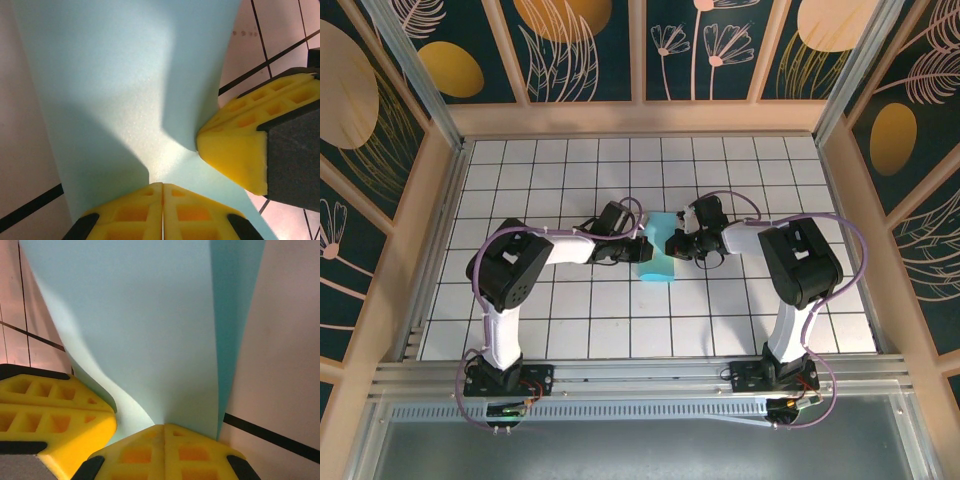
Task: Fold a paper plane with a square sheet of paper (fold left side to right side)
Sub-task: Hold the square sheet of paper at the center of the table.
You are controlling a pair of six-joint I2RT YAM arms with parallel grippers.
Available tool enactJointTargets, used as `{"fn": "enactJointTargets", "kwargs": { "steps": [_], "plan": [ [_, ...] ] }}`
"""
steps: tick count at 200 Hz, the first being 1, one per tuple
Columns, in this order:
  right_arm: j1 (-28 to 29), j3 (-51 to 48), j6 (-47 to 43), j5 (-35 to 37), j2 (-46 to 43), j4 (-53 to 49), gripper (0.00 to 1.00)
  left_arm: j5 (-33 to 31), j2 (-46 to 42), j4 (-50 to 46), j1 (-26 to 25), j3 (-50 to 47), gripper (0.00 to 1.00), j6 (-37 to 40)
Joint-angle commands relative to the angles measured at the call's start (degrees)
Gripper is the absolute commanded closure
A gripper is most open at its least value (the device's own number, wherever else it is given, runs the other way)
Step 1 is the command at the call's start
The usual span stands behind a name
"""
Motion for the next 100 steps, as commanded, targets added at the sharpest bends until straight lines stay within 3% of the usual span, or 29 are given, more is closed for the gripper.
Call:
{"fn": "enactJointTargets", "kwargs": {
  "steps": [1,100],
  "plan": [
    [0.5,-0.9,-1.4,6.8,3.7,-6.2,1.0,-0.6,1.4,-0.9,0.0,-0.3,0.92,0.7],
    [0.5,0.6,-0.3,2.7,0.5,-3.6,1.0,-2.1,2.7,-2.7,-0.5,-0.1,0.92,0.9]
  ]
}}
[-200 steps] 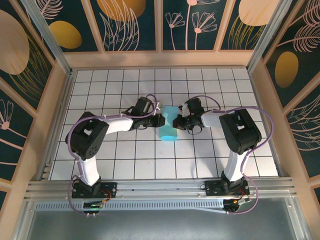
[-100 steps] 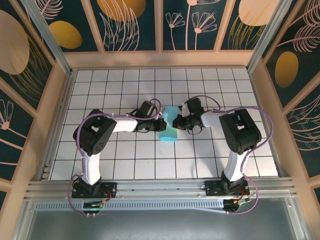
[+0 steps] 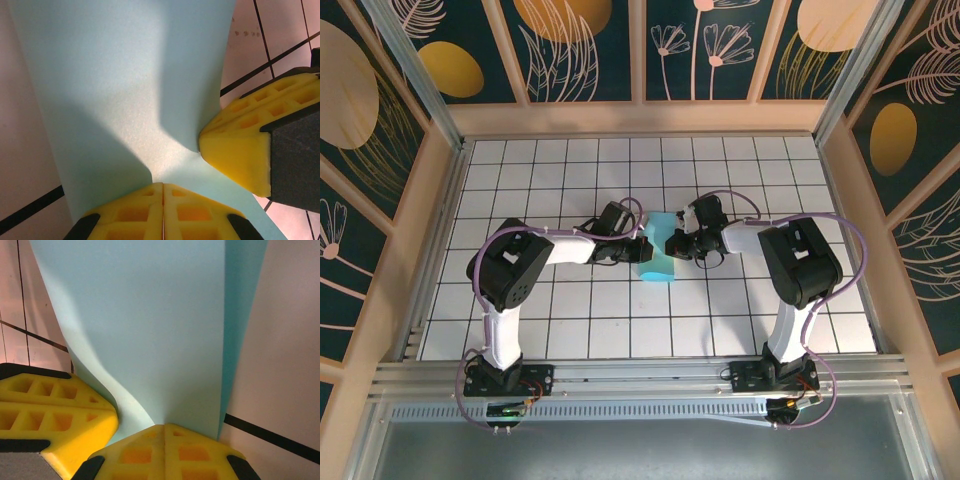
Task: Fold a paper plane with a square sheet of paper (fold left side to right side)
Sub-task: Hold the square sheet of paper at the center of the table.
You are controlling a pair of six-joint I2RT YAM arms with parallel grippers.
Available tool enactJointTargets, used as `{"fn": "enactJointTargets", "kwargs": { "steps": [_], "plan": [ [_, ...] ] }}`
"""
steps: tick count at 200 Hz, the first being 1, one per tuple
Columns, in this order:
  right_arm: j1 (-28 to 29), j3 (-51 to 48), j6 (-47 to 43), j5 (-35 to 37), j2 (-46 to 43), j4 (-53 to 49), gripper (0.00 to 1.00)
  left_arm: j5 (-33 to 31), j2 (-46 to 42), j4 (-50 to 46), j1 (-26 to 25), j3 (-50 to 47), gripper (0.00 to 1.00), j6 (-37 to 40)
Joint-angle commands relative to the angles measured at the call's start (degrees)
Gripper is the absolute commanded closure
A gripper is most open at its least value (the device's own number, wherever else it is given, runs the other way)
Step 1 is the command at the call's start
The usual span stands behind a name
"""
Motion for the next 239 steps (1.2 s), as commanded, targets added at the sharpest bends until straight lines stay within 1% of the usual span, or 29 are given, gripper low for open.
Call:
{"fn": "enactJointTargets", "kwargs": {
  "steps": [1,39,73,105,156,196,239],
  "plan": [
    [0.5,0.1,0.1,2.7,0.3,-2.9,1.0,-1.7,2.5,-2.7,-0.3,-0.1,0.92,0.9],
    [0.3,1.1,0.9,0.6,-2.6,-0.8,1.0,-2.0,2.8,-2.9,-0.3,-0.1,0.92,0.9],
    [0.2,1.6,1.4,-1.1,-3.2,2.0,1.0,-2.0,2.7,-3.1,-0.4,0.1,0.92,1.0],
    [0.7,3.3,1.7,-2.1,-2.0,3.3,1.0,-2.3,2.6,-3.3,-0.4,0.2,0.92,1.0],
    [2.0,6.5,1.9,-2.8,2.9,4.7,1.0,-2.3,2.6,-3.6,-0.4,0.2,0.92,1.1],
    [2.4,7.6,1.7,-1.1,6.1,3.9,1.0,-2.4,2.2,-3.7,-0.6,0.0,0.92,1.1],
    [2.3,7.7,0.6,2.5,8.3,-0.2,1.0,-1.3,1.1,-2.0,-0.6,-2.0,0.92,-0.2]
  ]
}}
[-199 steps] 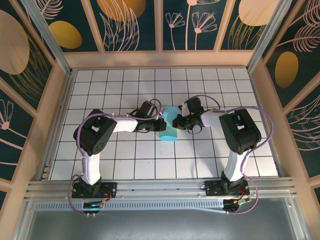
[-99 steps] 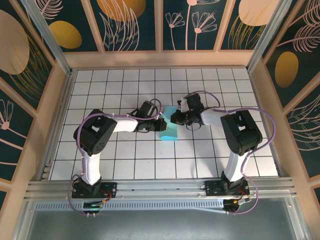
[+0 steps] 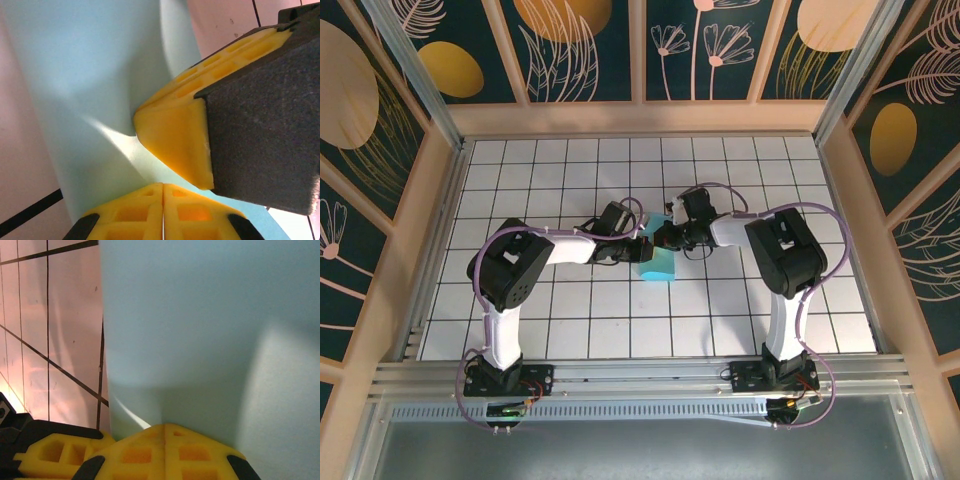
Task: Fold a paper plane with a square sheet of paper (fold left side to right side)
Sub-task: Hold the square sheet of paper at the center of the table, then first fold the square sheet of paper in half at the center of the table.
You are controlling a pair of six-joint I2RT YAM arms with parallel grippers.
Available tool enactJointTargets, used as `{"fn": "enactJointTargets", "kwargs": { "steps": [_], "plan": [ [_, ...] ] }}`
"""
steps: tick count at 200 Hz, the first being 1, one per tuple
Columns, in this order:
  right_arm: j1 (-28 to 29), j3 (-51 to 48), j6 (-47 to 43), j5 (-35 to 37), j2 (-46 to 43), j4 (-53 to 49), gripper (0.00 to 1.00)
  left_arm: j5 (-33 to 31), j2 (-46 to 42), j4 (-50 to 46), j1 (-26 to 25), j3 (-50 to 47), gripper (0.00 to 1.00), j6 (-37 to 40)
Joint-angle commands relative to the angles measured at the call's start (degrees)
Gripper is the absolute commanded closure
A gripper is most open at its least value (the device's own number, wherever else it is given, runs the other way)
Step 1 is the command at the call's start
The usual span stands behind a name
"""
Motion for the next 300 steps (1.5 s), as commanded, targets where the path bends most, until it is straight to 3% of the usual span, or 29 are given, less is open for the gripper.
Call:
{"fn": "enactJointTargets", "kwargs": {
  "steps": [1,135,300],
  "plan": [
    [0.3,0.8,-0.9,3.5,2.1,-3.9,1.0,-1.1,0.9,-2.0,-0.4,-2.3,0.92,-0.3],
    [-0.9,1.7,-2.9,6.0,4.9,-8.0,1.0,0.9,-6.9,1.1,-1.6,-15.6,0.91,-1.0],
    [-0.5,1.8,-3.4,5.3,4.6,-8.1,1.0,1.4,-13.2,-1.5,-4.5,-23.3,0.9,0.9]
  ]
}}
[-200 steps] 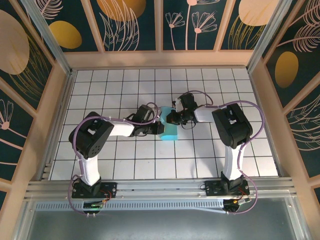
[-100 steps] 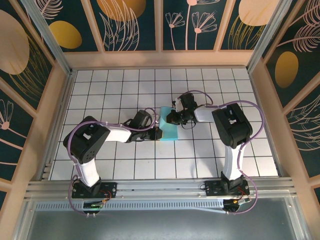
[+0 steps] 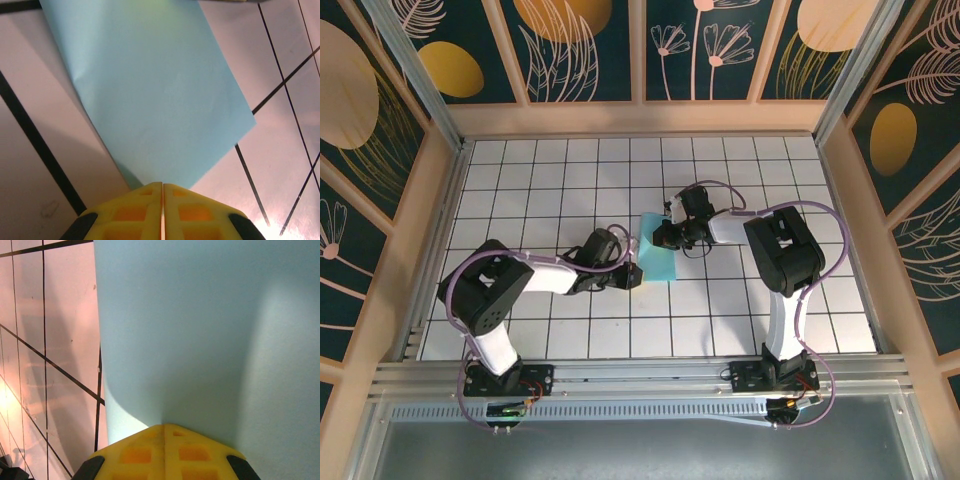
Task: Fold a paper plane with a square sheet of paper (fold left side to right side)
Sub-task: First fold the square sheet of paper in half at the center of the table.
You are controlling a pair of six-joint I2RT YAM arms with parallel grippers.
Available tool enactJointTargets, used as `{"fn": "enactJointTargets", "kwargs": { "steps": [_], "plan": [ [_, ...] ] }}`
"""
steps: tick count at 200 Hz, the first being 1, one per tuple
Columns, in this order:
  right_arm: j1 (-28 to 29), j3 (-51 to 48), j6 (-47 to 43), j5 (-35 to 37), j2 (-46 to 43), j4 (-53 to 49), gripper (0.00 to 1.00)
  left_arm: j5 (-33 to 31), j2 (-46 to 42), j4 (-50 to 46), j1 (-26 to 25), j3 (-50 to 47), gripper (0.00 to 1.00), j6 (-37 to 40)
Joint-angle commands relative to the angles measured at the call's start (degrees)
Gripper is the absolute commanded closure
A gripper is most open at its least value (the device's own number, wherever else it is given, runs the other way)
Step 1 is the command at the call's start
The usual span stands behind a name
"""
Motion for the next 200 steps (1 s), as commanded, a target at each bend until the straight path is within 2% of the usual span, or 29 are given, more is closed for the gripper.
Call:
{"fn": "enactJointTargets", "kwargs": {
  "steps": [1,31,60,97,130,158,200],
  "plan": [
    [-0.4,-0.5,-1.6,5.4,3.4,-4.7,1.0,2.3,-0.4,-10.7,-1.1,-3.2,0.9,0.6],
    [-0.1,-0.4,-1.8,5.3,3.2,-4.8,1.0,1.9,-1.9,-10.8,-1.1,-3.1,0.9,0.3],
    [0.0,-0.5,-1.9,5.2,2.7,-4.7,1.0,1.1,-9.1,-11.0,-0.7,-1.2,0.92,-0.7],
    [0.2,-0.6,-2.0,5.2,2.0,-4.7,1.0,1.5,-13.1,-10.6,3.0,2.7,0.94,-2.5],
    [0.2,-0.6,-2.1,5.2,1.9,-4.6,1.0,2.0,-6.1,-11.7,5.5,8.3,0.97,-1.3],
    [0.4,-0.7,-2.2,5.3,1.8,-4.4,1.0,3.3,2.1,-12.3,5.3,13.1,0.98,0.4],
    [0.8,-1.1,-2.0,5.3,2.1,-3.8,1.0,3.8,8.5,-12.3,3.9,16.5,0.98,1.5]
  ]
}}
